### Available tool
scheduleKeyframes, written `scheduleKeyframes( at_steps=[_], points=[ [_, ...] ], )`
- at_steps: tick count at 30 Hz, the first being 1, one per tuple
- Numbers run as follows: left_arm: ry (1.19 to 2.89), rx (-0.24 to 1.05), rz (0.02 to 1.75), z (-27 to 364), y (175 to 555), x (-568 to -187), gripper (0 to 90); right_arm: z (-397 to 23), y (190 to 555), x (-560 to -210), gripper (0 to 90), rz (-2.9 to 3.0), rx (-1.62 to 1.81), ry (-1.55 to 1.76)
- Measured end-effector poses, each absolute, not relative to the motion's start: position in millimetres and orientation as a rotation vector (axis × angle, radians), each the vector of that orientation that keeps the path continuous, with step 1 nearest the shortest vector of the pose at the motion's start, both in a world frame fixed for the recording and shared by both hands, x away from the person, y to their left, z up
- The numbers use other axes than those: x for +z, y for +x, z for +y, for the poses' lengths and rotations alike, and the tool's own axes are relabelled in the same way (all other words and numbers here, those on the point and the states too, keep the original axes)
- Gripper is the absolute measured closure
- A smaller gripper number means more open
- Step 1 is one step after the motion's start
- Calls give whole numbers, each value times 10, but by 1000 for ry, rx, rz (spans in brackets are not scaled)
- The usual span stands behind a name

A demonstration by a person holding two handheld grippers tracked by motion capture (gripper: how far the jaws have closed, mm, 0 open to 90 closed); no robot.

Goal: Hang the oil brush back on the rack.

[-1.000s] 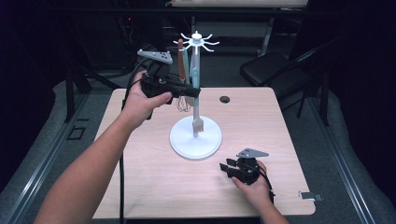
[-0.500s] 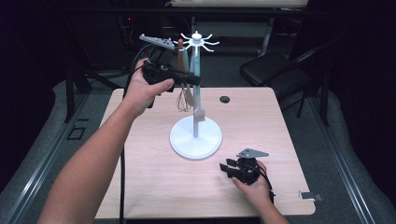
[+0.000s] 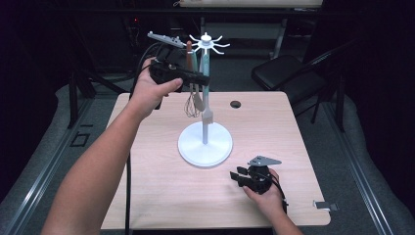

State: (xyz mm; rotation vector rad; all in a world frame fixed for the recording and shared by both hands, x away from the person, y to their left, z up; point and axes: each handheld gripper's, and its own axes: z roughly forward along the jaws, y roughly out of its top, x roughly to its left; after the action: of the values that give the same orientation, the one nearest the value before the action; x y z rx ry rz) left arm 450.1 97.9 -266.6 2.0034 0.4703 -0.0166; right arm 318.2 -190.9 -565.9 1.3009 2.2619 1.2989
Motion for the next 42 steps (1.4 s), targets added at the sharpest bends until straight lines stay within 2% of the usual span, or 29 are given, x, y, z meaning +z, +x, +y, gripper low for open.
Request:
scheduleKeyframes(
  at_steps=[23,42],
  points=[
    [2021,38,541,963,4570,-2671,832,-1909,3168,-5654,597,2256,1302,1305],
    [2018,64,574,967,4553,-2669,778,-1908,3172,-5657,597,2254,1306,1308]
  ],
)
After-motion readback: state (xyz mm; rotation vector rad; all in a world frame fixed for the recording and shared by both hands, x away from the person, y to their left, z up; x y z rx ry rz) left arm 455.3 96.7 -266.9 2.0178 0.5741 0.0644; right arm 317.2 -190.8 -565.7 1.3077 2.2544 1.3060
